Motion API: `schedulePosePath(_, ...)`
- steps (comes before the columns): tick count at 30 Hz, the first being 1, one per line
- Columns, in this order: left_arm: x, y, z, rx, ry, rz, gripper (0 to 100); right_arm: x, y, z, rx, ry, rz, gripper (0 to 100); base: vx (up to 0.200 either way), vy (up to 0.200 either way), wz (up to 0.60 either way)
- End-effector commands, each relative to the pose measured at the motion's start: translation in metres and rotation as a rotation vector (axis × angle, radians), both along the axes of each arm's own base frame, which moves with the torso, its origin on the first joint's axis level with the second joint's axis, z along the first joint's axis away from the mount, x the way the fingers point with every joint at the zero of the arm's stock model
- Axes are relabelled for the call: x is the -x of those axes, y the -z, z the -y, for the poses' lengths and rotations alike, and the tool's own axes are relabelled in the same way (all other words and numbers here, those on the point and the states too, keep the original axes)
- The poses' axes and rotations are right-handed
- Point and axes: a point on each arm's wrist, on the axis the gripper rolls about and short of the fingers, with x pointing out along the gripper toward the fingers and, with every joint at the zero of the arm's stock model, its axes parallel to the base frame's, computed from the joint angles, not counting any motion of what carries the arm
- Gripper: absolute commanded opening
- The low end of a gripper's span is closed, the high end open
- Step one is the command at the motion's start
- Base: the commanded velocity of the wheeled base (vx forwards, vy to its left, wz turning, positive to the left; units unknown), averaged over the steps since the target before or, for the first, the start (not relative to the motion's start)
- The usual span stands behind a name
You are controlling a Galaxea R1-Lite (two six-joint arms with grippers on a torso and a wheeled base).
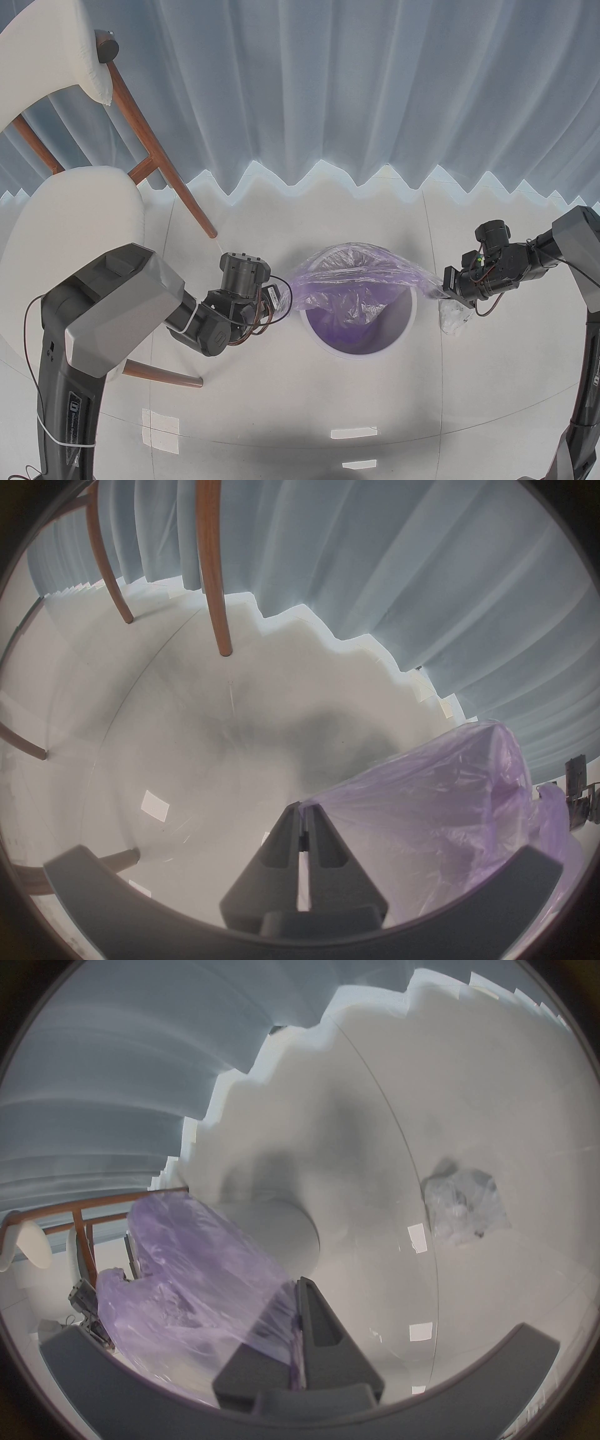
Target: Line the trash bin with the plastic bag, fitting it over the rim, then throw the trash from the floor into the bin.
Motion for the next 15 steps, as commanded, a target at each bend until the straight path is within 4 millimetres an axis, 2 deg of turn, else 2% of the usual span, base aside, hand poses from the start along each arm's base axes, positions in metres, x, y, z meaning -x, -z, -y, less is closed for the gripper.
schedulePosePath(1,0.008,-0.006,-0.001,0.022,0.004,0.056,0,0.019,-0.006,0.0,0.007,-0.015,-0.008,0,0.0,0.0,0.0)
schedulePosePath(5,0.012,-0.01,0.002,0.07,0.012,0.162,0,0.023,-0.008,0.003,0.005,-0.012,0.063,0,0.0,0.0,0.0)
schedulePosePath(9,0.019,-0.004,0.001,0.043,0.03,0.165,0,0.027,-0.011,0.005,0.014,-0.02,0.113,0,0.0,0.0,0.0)
schedulePosePath(10,0.024,0.002,-0.002,0.018,0.038,0.148,100,0.033,-0.012,0.006,0.022,-0.028,0.129,100,0.0,0.0,0.0)
schedulePosePath(12,0.027,0.003,-0.005,0.022,0.038,0.157,100,0.034,-0.013,0.008,0.02,-0.016,0.157,100,0.0,0.0,0.0)
schedulePosePath(15,0.032,-0.008,-0.011,0.085,0.023,0.271,100,0.044,-0.014,0.015,0.035,0.013,0.243,100,0.0,0.0,0.0)
